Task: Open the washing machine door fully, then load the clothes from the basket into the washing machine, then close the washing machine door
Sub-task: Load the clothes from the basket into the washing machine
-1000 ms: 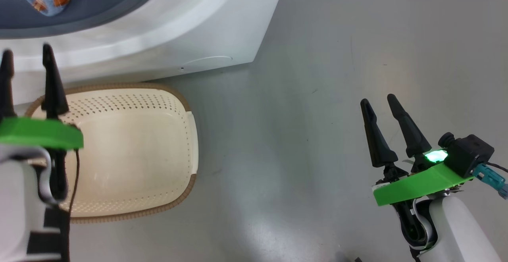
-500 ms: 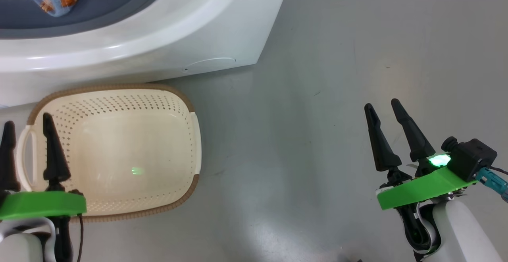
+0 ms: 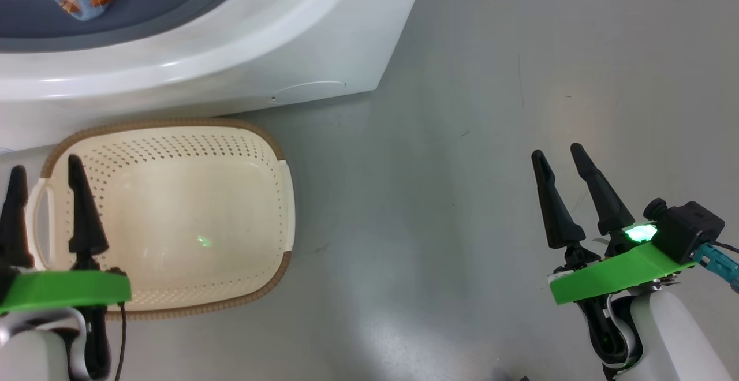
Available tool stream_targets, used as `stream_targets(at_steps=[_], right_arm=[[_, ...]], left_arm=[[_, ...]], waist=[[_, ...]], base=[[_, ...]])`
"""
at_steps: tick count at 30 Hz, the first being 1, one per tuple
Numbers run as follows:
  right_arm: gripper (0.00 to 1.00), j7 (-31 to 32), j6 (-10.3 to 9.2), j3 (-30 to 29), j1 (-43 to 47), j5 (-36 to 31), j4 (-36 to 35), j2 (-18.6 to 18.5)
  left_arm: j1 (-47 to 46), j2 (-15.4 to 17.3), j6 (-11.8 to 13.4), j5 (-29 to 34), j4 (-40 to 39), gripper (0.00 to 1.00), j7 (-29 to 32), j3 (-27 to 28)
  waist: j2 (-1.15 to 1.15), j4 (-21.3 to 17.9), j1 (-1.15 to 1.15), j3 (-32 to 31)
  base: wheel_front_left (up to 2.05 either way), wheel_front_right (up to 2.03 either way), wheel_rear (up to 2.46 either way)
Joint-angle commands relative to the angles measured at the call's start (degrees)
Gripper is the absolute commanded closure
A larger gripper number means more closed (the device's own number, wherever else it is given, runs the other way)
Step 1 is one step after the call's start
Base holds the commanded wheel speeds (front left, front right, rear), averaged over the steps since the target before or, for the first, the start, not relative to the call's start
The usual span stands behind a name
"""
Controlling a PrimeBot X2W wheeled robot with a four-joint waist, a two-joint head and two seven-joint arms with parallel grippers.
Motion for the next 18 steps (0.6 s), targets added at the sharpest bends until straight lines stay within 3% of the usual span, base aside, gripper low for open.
stream_targets(at_steps=[1, 9, 18], right_arm=[[0.0, -0.3, 0.16, 0.8, 0.9, -0.2, -1.3, -0.3], [0.0, -0.3, 0.16, 0.6, 0.7, -0.3, -1.4, 0.0], [0.0, -0.3, 0.16, 1.4, 0.1, -1.1, -0.5, -0.1]], left_arm=[[-1.5, 1.4, -0.1, 0.3, -1.1, 0.0, -0.3, 1.2], [-7.4, 2.9, -0.1, 0.0, 1.6, 0.0, -0.3, -0.8], [-18.9, 5.9, -0.1, 0.3, 11.1, 0.0, -0.3, -5.6]], waist=[[0.0, 0.1, 0.0, 0.2], [0.0, 0.2, 0.0, 0.8], [0.0, 0.0, 0.0, 1.5]], base=[[0.0, 0.0, 0.0], [0.0, 0.0, 0.0], [0.0, 0.0, 0.0]])
